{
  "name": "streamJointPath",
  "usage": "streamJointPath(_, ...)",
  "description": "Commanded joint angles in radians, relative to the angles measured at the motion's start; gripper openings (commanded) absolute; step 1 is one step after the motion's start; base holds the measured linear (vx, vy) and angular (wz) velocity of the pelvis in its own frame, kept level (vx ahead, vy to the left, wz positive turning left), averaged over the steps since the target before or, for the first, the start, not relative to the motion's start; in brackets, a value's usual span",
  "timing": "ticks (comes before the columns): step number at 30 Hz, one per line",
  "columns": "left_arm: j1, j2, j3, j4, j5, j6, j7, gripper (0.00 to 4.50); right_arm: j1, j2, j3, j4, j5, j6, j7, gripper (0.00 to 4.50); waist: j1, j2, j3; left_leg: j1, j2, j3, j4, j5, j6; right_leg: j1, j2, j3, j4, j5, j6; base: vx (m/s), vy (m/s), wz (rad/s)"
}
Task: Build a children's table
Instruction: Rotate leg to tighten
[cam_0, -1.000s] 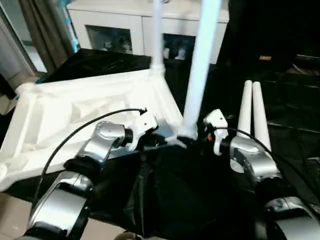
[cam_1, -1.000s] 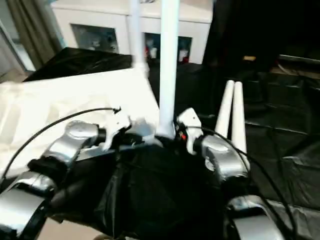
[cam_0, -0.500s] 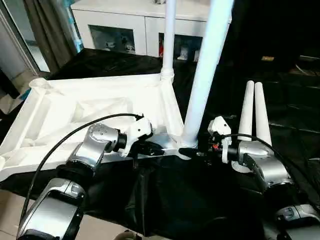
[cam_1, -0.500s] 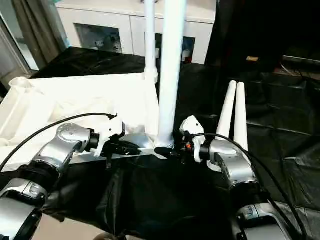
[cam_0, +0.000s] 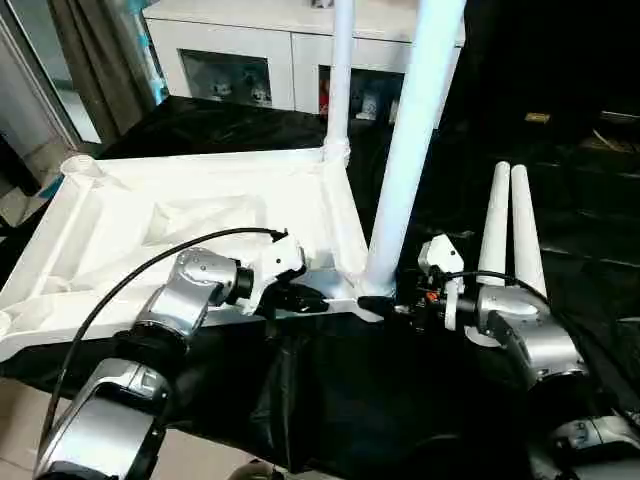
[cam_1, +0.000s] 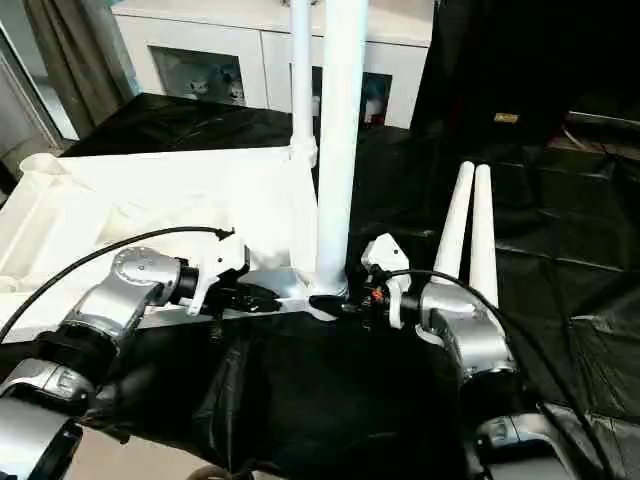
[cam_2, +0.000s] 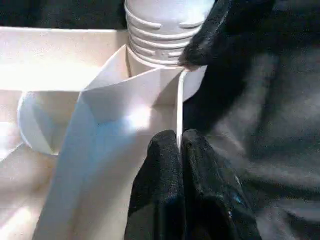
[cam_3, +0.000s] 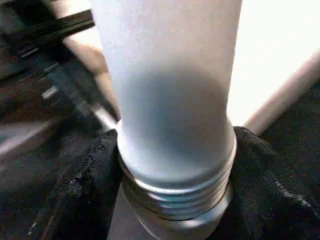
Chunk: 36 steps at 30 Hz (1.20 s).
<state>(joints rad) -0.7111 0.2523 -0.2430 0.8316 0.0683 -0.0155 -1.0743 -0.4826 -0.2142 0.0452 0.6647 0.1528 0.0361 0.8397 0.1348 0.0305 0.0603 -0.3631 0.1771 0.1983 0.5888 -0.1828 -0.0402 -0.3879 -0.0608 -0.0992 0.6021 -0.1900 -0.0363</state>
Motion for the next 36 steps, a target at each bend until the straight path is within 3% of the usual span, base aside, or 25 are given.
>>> streamJointPath(1, -0.023, -0.045, 0.003, 0.039, 0.018, 0.009, 0.111, 0.00, -0.010, 0.054, -0.014, 0.089, -0.009, 0.013, -0.158, 2.80, -0.008, -0.003, -0.063, 0.022, 0.070, -0.044, -0.073, -0.253, 0.009, 0.040, -0.120, 0.063, -0.098, -0.388, -0.156, 0.000, 0.000, 0.00)
streamJointPath(2, -0.042, -0.073, 0.009, 0.058, 0.019, 0.025, 0.156, 0.00, -0.025, 0.093, -0.043, 0.121, 0.003, 0.015, -0.245, 2.80, -0.013, 0.005, -0.061, 0.022, 0.071, -0.046, -0.075, -0.270, 0.004, 0.040, -0.120, 0.063, -0.100, -0.402, -0.152, 0.000, 0.000, 0.00)
streamJointPath(5, -0.064, -0.112, 0.009, 0.079, 0.026, 0.037, 0.213, 0.00, -0.050, 0.145, -0.077, 0.157, 0.017, 0.024, -0.364, 2.80, -0.025, -0.001, -0.055, 0.034, 0.066, -0.047, -0.076, -0.336, -0.006, 0.035, -0.123, 0.064, -0.115, -0.483, -0.136, 0.000, 0.000, 0.00)
streamJointPath(7, -0.083, -0.150, -0.001, 0.099, 0.041, 0.045, 0.268, 0.00, -0.074, 0.193, -0.085, 0.182, 0.017, 0.022, -0.442, 2.79, -0.029, 0.002, -0.057, 0.030, 0.068, -0.048, -0.079, -0.314, -0.002, 0.036, -0.121, 0.065, -0.114, -0.473, -0.127, 0.000, 0.000, 0.00)
streamJointPath(11, -0.101, -0.200, -0.027, 0.138, 0.069, 0.023, 0.312, 0.00, -0.111, 0.250, -0.069, 0.214, -0.012, -0.016, -0.469, 2.79, -0.030, 0.002, -0.057, 0.034, 0.070, -0.048, -0.082, -0.337, -0.002, 0.033, -0.121, 0.067, -0.115, -0.441, -0.134, 0.000, 0.000, 0.00)
streamJointPath(13, -0.104, -0.207, -0.033, 0.148, 0.076, 0.013, 0.314, 0.00, -0.118, 0.259, -0.067, 0.220, -0.015, -0.030, -0.457, 3.35, -0.031, 0.002, -0.056, 0.034, 0.070, -0.048, -0.082, -0.349, -0.003, 0.034, -0.122, 0.068, -0.116, -0.446, -0.134, 0.000, 0.000, 0.00)
streamJointPath(14, -0.105, -0.209, -0.038, 0.153, 0.080, 0.002, 0.305, 0.00, -0.121, 0.260, -0.064, 0.218, -0.014, -0.046, -0.431, 3.49, -0.030, 0.012, -0.057, 0.032, 0.070, -0.049, -0.083, -0.357, -0.003, 0.036, -0.123, 0.069, -0.118, -0.431, -0.134, 0.000, 0.000, 0.00)
streamJointPath(15, -0.105, -0.209, -0.039, 0.156, 0.081, -0.002, 0.301, 0.00, -0.122, 0.258, -0.063, 0.217, -0.013, -0.053, -0.420, 3.52, -0.030, 0.008, -0.057, 0.031, 0.070, -0.049, -0.084, -0.356, 0.000, 0.038, -0.122, 0.069, -0.116, -0.420, -0.136, 0.000, 0.000, 0.00)
streamJointPath(19, -0.087, -0.180, -0.049, 0.136, 0.075, -0.019, 0.224, 0.00, -0.105, 0.210, -0.021, 0.170, -0.029, -0.071, -0.316, 3.83, -0.027, 0.006, -0.060, 0.028, 0.069, -0.047, -0.082, -0.330, 0.015, 0.042, -0.123, 0.070, -0.108, -0.385, -0.154, 0.000, 0.000, 0.00)
streamJointPath(21, -0.070, -0.147, -0.061, 0.117, 0.075, -0.046, 0.161, 0.00, -0.086, 0.165, 0.001, 0.123, -0.024, -0.078, -0.218, 3.83, -0.021, 0.003, -0.064, 0.017, 0.070, -0.044, -0.079, -0.272, 0.039, 0.051, -0.121, 0.072, -0.097, -0.309, -0.164, 0.000, 0.000, 0.00)
streamJointPath(25, -0.046, -0.103, -0.071, 0.095, 0.073, -0.072, 0.071, 0.00, -0.067, 0.106, 0.012, 0.088, -0.019, -0.095, -0.107, 3.83, -0.014, 0.000, -0.080, 0.007, 0.071, -0.037, -0.064, -0.137, 0.083, 0.056, -0.118, 0.069, -0.068, -0.103, -0.212, 0.000, 0.000, 0.00)
streamJointPath(27, -0.030, -0.080, -0.067, 0.077, 0.057, -0.083, 0.015, 0.00, -0.058, 0.072, 0.017, 0.069, -0.013, -0.091, -0.046, 3.83, -0.009, 0.002, -0.082, 0.003, 0.069, -0.036, -0.059, -0.102, 0.109, 0.057, -0.117, 0.065, -0.061, -0.043, -0.227, 0.000, 0.000, 0.00)
streamJointPath(29, 0.005, -0.027, -0.055, 0.019, 0.006, -0.072, -0.122, 0.00, -0.038, -0.001, 0.031, 0.025, -0.006, -0.074, 0.068, 3.83, -0.003, 0.003, -0.088, -0.003, 0.071, -0.035, -0.051, -0.063, 0.147, 0.057, -0.116, 0.063, -0.048, 0.033, -0.236, 0.000, 0.000, 0.00)
streamJointPath(31, 0.020, 0.008, -0.054, -0.012, -0.016, -0.055, -0.197, 0.00, -0.024, -0.035, 0.040, -0.003, 0.000, -0.068, 0.129, 3.83, 0.002, 0.006, -0.088, -0.001, 0.076, -0.036, -0.050, -0.059, 0.162, 0.048, -0.113, 0.062, -0.046, 0.045, -0.238, 0.000, 0.000, 0.00)
streamJointPath(33, 0.026, 0.027, -0.053, -0.026, -0.025, -0.048, -0.232, 0.00, -0.015, -0.050, 0.040, -0.025, 0.012, -0.058, 0.165, 3.83, 0.009, 0.008, -0.088, 0.000, 0.079, -0.034, -0.048, -0.077, 0.154, 0.042, -0.114, 0.063, -0.047, 0.017, -0.238, 0.000, 0.000, 0.00)
streamJointPath(36, 0.026, 0.049, -0.047, -0.028, -0.028, -0.054, -0.254, 0.00, 0.002, -0.071, 0.053, -0.056, 0.014, -0.054, 0.227, 3.83, 0.010, 0.007, -0.078, 0.005, 0.081, -0.035, -0.057, -0.172, 0.101, 0.037, -0.113, 0.064, -0.065, -0.136, -0.218, 0.000, 0.000, 0.00)
